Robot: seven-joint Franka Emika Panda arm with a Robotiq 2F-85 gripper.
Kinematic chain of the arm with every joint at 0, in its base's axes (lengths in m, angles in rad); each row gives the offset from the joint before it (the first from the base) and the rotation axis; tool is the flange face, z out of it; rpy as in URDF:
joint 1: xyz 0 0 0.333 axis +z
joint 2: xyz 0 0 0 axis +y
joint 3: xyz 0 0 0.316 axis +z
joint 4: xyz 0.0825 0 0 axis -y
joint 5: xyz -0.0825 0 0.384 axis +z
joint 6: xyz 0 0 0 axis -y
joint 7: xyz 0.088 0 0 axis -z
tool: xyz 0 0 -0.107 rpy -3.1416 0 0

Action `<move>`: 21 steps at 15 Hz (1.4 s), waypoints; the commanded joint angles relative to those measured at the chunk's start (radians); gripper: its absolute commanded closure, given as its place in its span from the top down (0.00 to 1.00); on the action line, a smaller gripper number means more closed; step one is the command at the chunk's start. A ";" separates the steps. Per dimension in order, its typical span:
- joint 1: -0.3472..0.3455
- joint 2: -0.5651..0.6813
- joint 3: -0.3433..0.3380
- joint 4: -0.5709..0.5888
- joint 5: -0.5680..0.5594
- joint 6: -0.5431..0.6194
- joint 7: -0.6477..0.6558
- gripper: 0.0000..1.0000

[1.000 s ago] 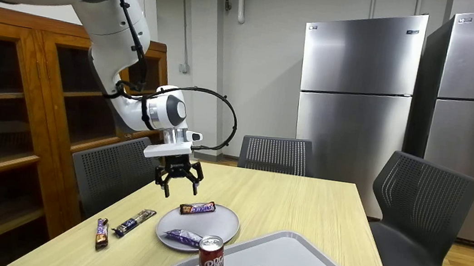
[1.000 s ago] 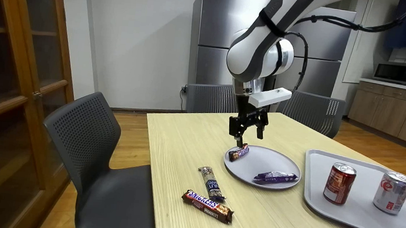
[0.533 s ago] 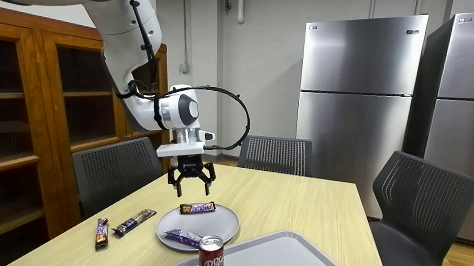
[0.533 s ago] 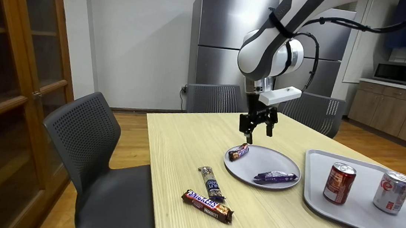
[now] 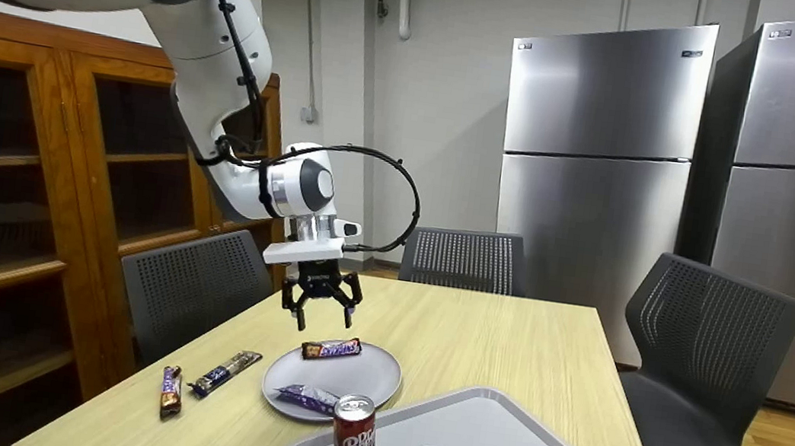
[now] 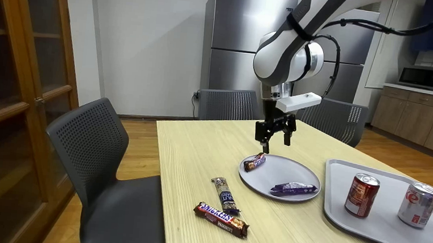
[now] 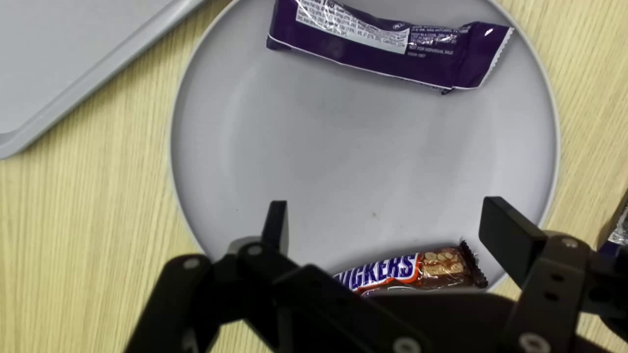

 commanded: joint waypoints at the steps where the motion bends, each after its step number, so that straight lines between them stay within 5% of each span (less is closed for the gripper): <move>1: -0.003 0.001 0.003 0.002 -0.002 -0.002 0.001 1.00; 15: -0.001 0.093 0.000 0.109 0.261 0.014 0.306 1.00; 21: 0.024 0.162 -0.037 0.171 0.290 0.079 0.465 1.00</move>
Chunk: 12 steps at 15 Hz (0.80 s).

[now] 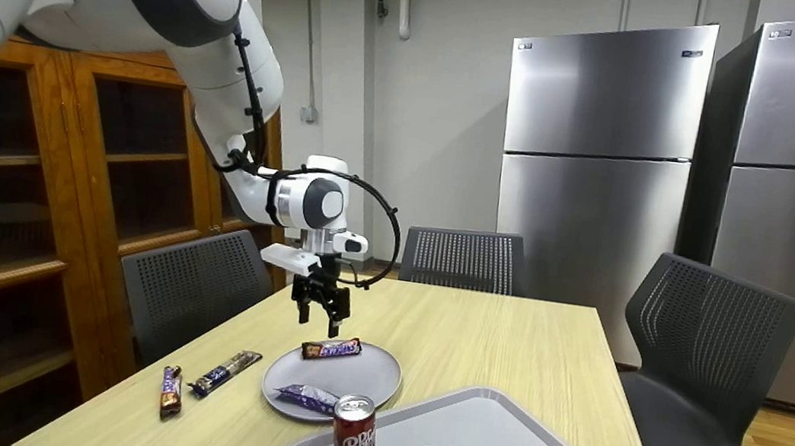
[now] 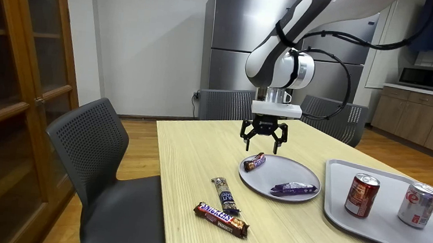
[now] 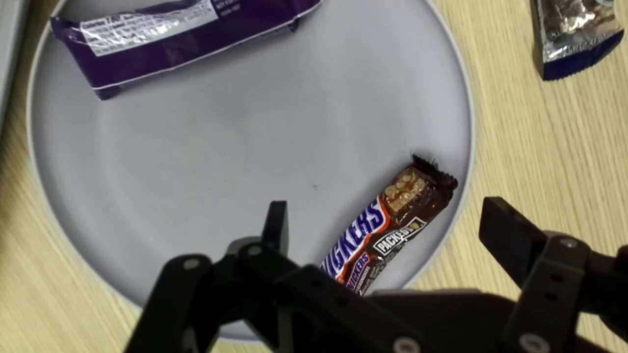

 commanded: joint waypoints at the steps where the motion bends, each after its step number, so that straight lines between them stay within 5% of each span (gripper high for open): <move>1: 0.025 0.065 -0.033 0.069 0.016 0.029 0.101 1.00; 12: 0.072 0.175 -0.096 0.148 0.006 0.062 0.260 1.00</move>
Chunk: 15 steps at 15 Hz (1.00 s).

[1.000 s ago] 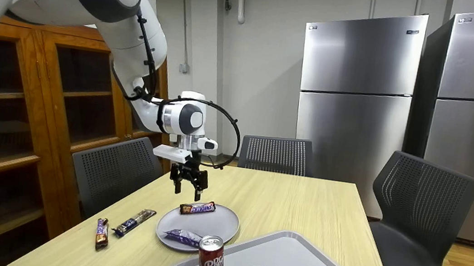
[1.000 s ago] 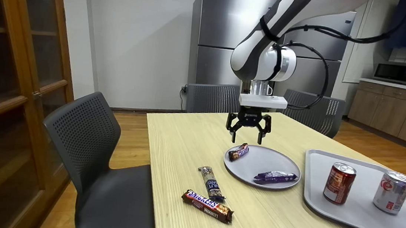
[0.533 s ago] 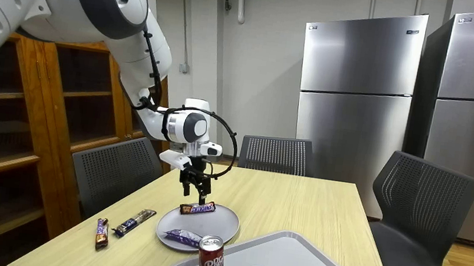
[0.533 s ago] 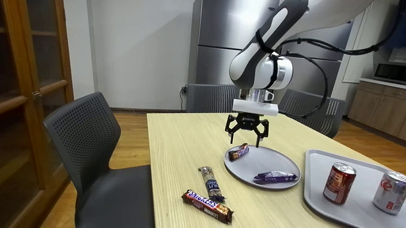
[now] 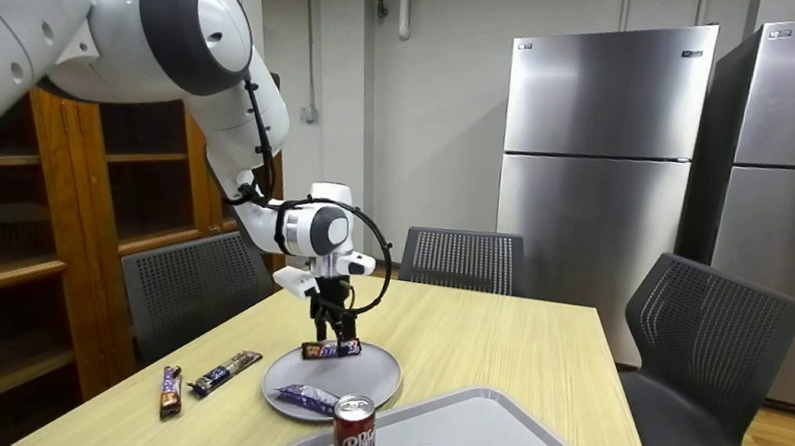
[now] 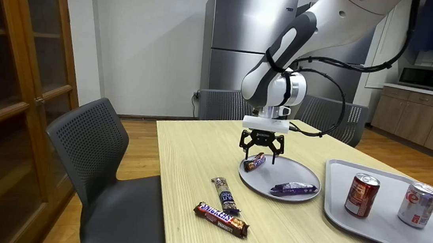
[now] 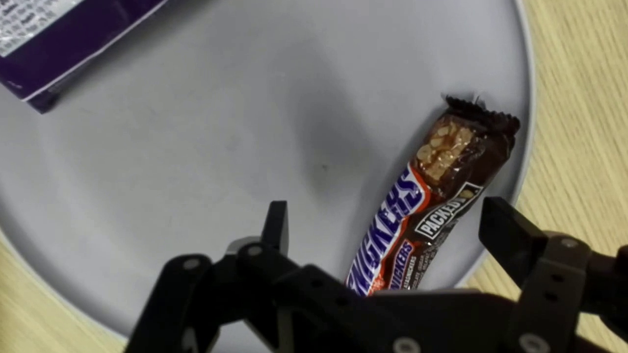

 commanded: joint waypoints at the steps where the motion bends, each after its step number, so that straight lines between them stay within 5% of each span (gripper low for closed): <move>1: 0.022 0.035 -0.026 0.051 0.004 -0.010 0.047 1.00; 12: 0.017 0.044 -0.023 0.067 0.002 -0.023 0.035 1.00; 13: 0.018 0.044 -0.023 0.068 -0.001 -0.024 0.032 0.75; 15: 0.019 0.042 -0.024 0.067 -0.003 -0.023 0.030 0.65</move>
